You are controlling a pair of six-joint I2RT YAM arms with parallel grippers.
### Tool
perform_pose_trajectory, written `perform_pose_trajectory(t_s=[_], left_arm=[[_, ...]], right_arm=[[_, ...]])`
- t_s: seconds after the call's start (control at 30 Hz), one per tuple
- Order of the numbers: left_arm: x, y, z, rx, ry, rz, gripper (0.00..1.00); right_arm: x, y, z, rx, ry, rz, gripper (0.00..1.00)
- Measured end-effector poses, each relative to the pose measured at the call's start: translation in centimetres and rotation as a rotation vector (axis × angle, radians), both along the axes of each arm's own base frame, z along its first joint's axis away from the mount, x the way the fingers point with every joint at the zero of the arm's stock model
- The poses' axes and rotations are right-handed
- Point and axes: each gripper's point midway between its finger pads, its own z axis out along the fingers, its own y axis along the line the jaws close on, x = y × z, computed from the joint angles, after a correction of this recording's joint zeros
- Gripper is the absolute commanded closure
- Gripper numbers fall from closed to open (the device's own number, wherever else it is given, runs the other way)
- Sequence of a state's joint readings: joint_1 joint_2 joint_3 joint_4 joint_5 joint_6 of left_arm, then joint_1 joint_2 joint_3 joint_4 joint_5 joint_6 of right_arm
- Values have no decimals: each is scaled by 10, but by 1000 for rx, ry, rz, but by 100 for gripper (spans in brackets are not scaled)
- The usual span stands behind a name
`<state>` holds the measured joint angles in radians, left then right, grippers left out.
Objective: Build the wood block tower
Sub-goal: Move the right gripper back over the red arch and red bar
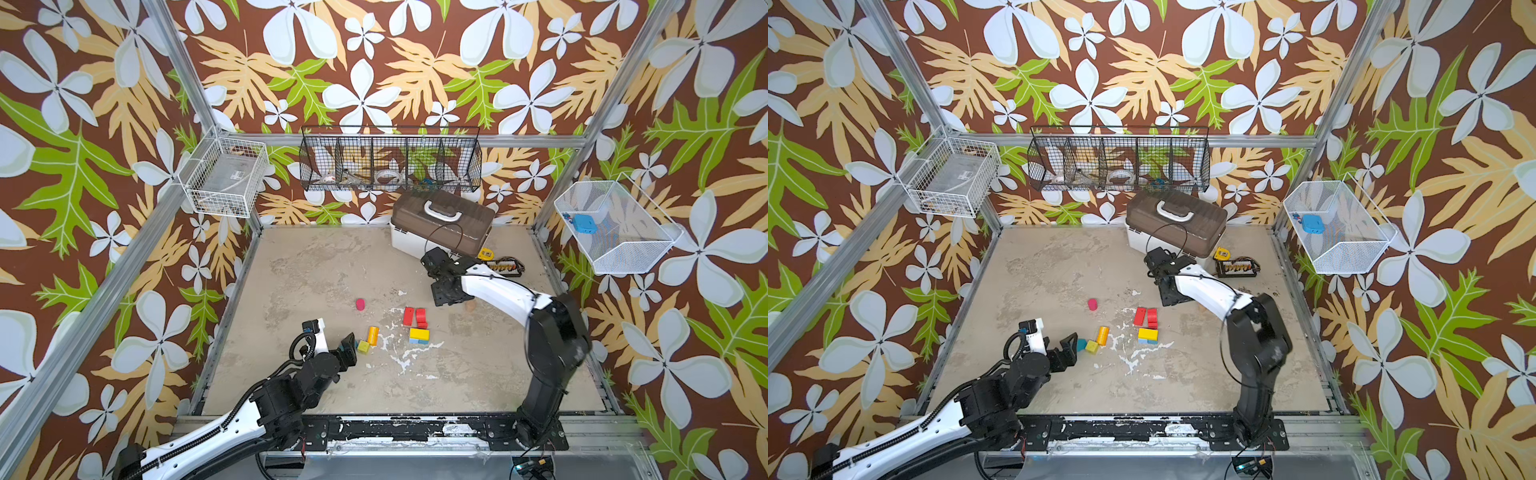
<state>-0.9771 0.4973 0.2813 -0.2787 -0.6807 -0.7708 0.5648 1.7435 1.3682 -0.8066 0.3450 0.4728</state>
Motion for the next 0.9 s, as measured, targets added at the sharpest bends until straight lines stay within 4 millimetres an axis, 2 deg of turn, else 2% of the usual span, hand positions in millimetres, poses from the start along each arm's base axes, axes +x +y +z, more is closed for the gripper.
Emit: perform_pose_trajectory(t_s=[0.13,0.3,0.47,0.67,0.77,0.9], left_arm=[[1,0,-3,20,10,5,0],[5,7,7,29,-22,53,0],[10,22,17,46,-74,139,0],[10,29,20,38,-96,171,0],[10,29,19,40,-95,169,0],[10,28,16,52,-92,166,0]], right_arm=[[-36,9,30,205,-140,27,16],[-77,37,38,408,-213,121,15],[-90,58,30,492,-232,165,17],[-87,77,36,553,-303,189,26],[-94,111,47,566,-312,261,26],[-120,168,56,564,-308,404,29]])
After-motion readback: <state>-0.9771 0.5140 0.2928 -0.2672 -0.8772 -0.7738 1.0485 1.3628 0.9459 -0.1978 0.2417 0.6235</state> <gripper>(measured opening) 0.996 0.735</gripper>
